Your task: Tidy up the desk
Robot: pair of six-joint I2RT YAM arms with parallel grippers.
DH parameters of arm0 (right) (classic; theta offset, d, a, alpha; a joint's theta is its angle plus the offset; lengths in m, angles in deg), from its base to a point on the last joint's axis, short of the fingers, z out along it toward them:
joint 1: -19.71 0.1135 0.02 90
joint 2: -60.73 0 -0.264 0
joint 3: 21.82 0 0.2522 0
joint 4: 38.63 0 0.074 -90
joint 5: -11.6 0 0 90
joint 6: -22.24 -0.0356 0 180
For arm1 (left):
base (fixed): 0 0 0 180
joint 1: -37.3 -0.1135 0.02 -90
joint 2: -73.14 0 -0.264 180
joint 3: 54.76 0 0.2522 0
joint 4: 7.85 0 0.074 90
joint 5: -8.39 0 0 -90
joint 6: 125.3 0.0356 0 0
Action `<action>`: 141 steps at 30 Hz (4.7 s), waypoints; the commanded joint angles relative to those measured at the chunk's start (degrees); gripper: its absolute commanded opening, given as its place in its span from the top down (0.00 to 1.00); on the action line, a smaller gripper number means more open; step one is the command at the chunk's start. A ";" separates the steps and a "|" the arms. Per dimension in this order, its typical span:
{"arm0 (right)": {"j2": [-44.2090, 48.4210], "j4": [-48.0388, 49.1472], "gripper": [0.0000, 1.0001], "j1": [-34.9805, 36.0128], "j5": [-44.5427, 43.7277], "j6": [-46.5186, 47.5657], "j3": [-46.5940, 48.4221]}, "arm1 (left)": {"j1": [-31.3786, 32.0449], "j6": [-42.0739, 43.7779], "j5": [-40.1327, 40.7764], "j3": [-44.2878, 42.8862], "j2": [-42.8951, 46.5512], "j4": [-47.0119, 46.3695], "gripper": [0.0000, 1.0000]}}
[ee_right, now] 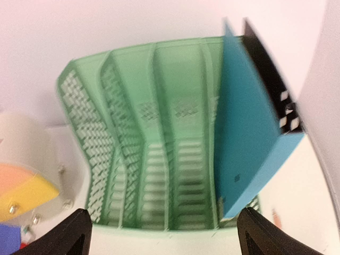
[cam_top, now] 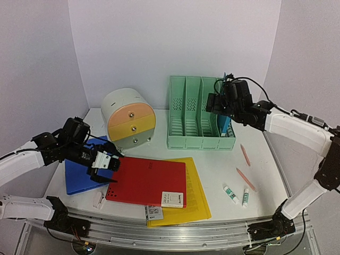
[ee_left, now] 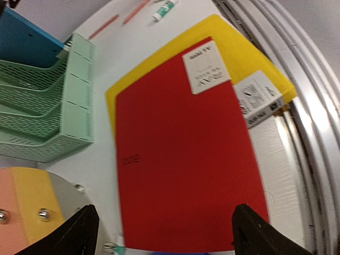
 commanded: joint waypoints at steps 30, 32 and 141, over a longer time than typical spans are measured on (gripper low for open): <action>3.47 8.54 0.06 16.75 22.13 -7.76 -16.19 | 34.57 -3.54 47.59 27.92 -2.28 -34.30 0.23; 2.92 8.56 0.06 16.89 23.26 -7.55 -15.84 | 34.53 -0.88 47.70 30.42 -1.70 -38.32 0.23; 18.27 24.07 1.00 17.07 45.27 25.00 2.85 | 4.29 -74.78 6.06 -24.62 -1.29 -31.55 0.00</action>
